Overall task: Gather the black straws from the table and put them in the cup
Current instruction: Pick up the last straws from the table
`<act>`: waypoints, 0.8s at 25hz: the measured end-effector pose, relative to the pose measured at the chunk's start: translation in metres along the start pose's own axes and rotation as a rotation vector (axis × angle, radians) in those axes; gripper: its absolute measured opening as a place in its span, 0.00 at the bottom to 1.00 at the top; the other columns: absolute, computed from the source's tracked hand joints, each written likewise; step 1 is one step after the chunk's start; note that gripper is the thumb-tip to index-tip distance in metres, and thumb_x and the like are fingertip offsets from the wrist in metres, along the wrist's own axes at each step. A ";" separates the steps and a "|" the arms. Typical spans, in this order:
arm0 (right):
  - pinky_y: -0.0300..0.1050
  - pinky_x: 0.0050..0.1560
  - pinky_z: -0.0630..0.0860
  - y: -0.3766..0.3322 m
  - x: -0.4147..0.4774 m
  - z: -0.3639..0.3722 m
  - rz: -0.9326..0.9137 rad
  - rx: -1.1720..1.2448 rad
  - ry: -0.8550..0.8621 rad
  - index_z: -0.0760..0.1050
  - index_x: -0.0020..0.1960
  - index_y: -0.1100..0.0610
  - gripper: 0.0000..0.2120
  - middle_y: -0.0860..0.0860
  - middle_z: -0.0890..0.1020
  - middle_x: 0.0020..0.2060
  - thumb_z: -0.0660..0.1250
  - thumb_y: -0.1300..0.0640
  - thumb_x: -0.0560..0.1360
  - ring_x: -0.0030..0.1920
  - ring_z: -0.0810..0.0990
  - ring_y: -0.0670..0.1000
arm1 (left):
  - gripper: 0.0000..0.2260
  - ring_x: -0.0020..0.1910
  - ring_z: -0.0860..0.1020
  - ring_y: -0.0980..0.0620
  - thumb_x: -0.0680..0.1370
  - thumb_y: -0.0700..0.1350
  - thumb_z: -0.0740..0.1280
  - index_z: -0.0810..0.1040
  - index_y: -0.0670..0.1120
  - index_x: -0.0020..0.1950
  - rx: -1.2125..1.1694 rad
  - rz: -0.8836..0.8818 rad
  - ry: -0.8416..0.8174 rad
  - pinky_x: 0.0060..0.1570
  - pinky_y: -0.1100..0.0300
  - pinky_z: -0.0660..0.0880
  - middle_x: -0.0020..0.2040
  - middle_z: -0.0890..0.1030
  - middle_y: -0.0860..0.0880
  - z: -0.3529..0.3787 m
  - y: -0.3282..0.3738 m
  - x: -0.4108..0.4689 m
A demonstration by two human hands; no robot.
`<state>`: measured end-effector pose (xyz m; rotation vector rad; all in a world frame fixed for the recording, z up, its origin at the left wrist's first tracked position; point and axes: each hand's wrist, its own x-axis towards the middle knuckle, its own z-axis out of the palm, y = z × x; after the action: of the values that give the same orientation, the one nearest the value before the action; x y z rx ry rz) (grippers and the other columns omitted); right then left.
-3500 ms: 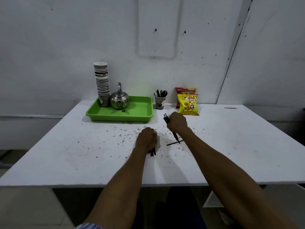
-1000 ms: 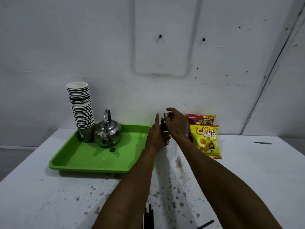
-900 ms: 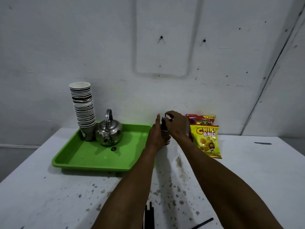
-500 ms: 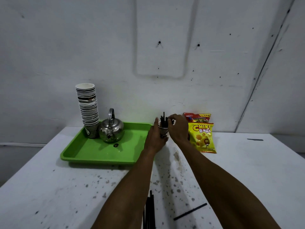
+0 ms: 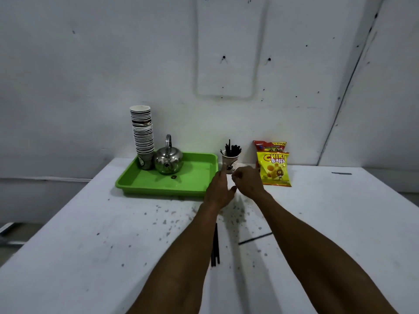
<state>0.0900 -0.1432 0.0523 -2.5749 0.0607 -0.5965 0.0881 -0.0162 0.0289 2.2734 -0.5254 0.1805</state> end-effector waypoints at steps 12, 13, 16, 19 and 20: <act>0.43 0.42 0.75 -0.019 -0.110 -0.071 0.129 -0.437 -0.851 0.82 0.55 0.54 0.20 0.48 0.76 0.38 0.79 0.62 0.64 0.41 0.76 0.52 | 0.22 0.75 0.65 0.44 0.83 0.46 0.56 0.63 0.45 0.77 0.025 -0.023 0.065 0.74 0.50 0.63 0.76 0.67 0.43 -0.017 -0.011 -0.119; 0.42 0.40 0.77 -0.014 -0.114 -0.071 0.127 -0.412 -0.799 0.84 0.50 0.53 0.18 0.47 0.78 0.36 0.81 0.61 0.62 0.38 0.77 0.51 | 0.21 0.75 0.65 0.44 0.83 0.46 0.56 0.62 0.45 0.77 0.050 -0.011 0.053 0.74 0.49 0.63 0.76 0.66 0.43 -0.019 -0.014 -0.126; 0.44 0.38 0.83 -0.007 -0.128 -0.069 0.152 -0.302 -0.652 0.85 0.39 0.54 0.08 0.54 0.84 0.34 0.78 0.63 0.63 0.34 0.82 0.53 | 0.21 0.74 0.66 0.43 0.84 0.46 0.53 0.61 0.45 0.77 0.120 0.003 0.035 0.72 0.46 0.65 0.76 0.66 0.43 -0.024 -0.023 -0.140; 0.46 0.45 0.82 -0.019 -0.133 -0.051 0.136 -0.379 -0.471 0.85 0.45 0.58 0.09 0.57 0.85 0.42 0.73 0.59 0.65 0.44 0.84 0.57 | 0.21 0.72 0.68 0.41 0.83 0.45 0.53 0.61 0.45 0.77 0.183 -0.062 0.046 0.70 0.46 0.67 0.75 0.68 0.42 -0.029 -0.028 -0.142; 0.44 0.45 0.81 -0.027 -0.133 -0.041 0.147 -0.370 -0.441 0.83 0.47 0.60 0.11 0.58 0.85 0.45 0.71 0.58 0.66 0.47 0.84 0.58 | 0.22 0.72 0.68 0.41 0.82 0.43 0.53 0.60 0.45 0.77 0.227 -0.079 0.036 0.70 0.46 0.67 0.75 0.68 0.42 -0.031 -0.029 -0.143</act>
<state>-0.0491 -0.1184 0.0433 -2.9636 0.2269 0.0536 -0.0281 0.0690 -0.0103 2.5017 -0.4123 0.2519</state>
